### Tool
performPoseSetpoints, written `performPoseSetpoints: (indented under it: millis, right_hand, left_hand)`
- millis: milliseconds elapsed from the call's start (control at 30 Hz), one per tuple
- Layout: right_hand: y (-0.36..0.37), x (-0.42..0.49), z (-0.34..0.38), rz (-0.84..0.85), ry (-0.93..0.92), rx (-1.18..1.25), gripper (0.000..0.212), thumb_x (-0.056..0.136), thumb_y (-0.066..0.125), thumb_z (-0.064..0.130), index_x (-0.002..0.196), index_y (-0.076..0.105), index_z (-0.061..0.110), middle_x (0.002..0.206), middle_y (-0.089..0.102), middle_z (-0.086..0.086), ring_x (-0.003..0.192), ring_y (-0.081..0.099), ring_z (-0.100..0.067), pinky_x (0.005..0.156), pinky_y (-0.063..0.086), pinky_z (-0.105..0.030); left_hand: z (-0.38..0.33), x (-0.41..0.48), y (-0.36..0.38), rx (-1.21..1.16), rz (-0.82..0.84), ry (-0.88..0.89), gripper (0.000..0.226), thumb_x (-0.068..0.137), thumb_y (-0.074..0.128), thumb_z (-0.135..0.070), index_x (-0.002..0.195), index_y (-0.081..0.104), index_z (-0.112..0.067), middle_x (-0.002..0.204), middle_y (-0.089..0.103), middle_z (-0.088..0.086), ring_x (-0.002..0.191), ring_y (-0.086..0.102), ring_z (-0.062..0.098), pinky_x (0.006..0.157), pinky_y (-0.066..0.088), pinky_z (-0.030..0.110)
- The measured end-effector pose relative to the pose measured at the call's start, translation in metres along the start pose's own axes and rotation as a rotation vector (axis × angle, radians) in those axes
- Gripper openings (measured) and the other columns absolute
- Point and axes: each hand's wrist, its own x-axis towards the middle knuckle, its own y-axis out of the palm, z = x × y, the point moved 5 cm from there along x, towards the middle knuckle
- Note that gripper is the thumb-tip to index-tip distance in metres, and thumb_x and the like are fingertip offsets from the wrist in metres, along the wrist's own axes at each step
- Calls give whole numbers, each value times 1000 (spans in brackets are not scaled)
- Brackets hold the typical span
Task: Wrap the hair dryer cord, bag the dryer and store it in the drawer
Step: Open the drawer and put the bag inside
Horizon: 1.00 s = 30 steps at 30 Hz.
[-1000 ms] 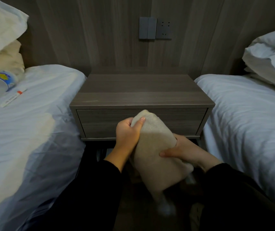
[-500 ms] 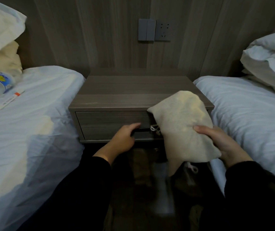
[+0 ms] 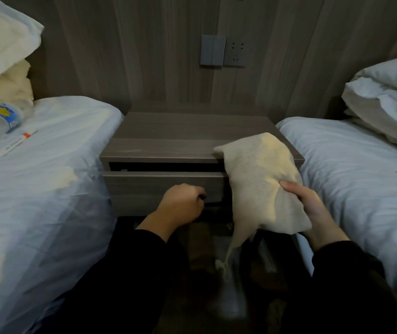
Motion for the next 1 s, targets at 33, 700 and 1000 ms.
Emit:
performPoseSetpoints:
  millis: [33,700,1000]
  right_hand:
    - [1,0,2,11,-12,0,35,93,41,12,74,70,8,62,71,-6,52,69,-16,42,52,-22]
    - [89,-18,68,153,-247,180,30,85,53,15,112,57,3,82,74,-5,80,72,-19,66,57,-30]
    - [116,-12,70,118,-133,272,47,83,59,20,127,54,7,107,68,-13,97,67,-30,79,56,-43]
  left_hand:
    - [-6,-5,-12,24,-160,97,31,86,46,-19,110,66,-16,107,68,8,99,62,27,82,49,34]
    - [6,-37,-42,-791,335,-287,35,98,41,-31,107,67,-11,80,71,11,65,65,14,61,48,22]
    - [-26,-10,-43,-1245,164,-171,91,65,68,-53,143,29,-26,143,44,-2,131,42,16,114,29,45]
